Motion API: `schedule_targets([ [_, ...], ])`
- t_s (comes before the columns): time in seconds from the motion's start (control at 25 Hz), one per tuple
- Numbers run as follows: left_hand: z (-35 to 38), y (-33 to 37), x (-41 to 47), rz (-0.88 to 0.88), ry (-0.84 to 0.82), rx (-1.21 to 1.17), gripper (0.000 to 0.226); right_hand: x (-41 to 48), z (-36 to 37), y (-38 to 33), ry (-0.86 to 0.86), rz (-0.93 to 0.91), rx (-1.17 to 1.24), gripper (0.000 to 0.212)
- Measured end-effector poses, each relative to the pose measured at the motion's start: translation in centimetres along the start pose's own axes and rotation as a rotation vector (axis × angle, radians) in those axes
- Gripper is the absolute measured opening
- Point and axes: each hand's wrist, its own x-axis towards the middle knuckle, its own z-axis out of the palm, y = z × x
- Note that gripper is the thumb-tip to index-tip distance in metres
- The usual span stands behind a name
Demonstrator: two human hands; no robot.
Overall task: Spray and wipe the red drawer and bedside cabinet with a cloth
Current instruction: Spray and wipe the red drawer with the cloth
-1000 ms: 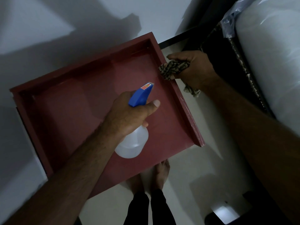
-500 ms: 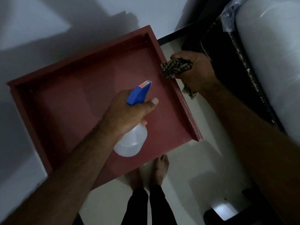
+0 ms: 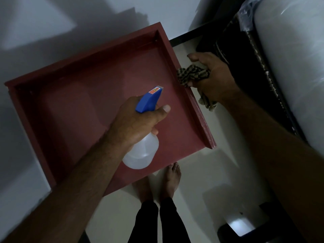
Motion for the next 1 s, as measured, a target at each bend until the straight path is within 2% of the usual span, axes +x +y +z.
schedule_targets([
  [0.24,0.3,-0.2,-0.4,0.018,0.001,-0.011,0.054,1.1,-0.1,0.2,-0.064,-0.021,-0.039,0.072],
  [0.6,0.9,-0.5,-0.7,-0.016,0.009,-0.005,0.044,0.0,-0.2,1.0,-0.023,0.031,0.033,0.061],
  [0.76,1.1,-0.5,-0.7,-0.007,0.002,0.002,0.046,-2.2,-0.5,1.8,0.0,0.074,0.06,0.062],
  [0.88,1.4,-0.4,-0.7,-0.005,-0.001,0.002,0.048,-1.9,0.0,1.1,0.024,0.023,0.064,0.061],
  [1.0,1.6,-0.4,-0.6,-0.003,-0.005,-0.005,0.049,-1.1,0.3,0.2,0.016,-0.034,-0.046,0.056],
])
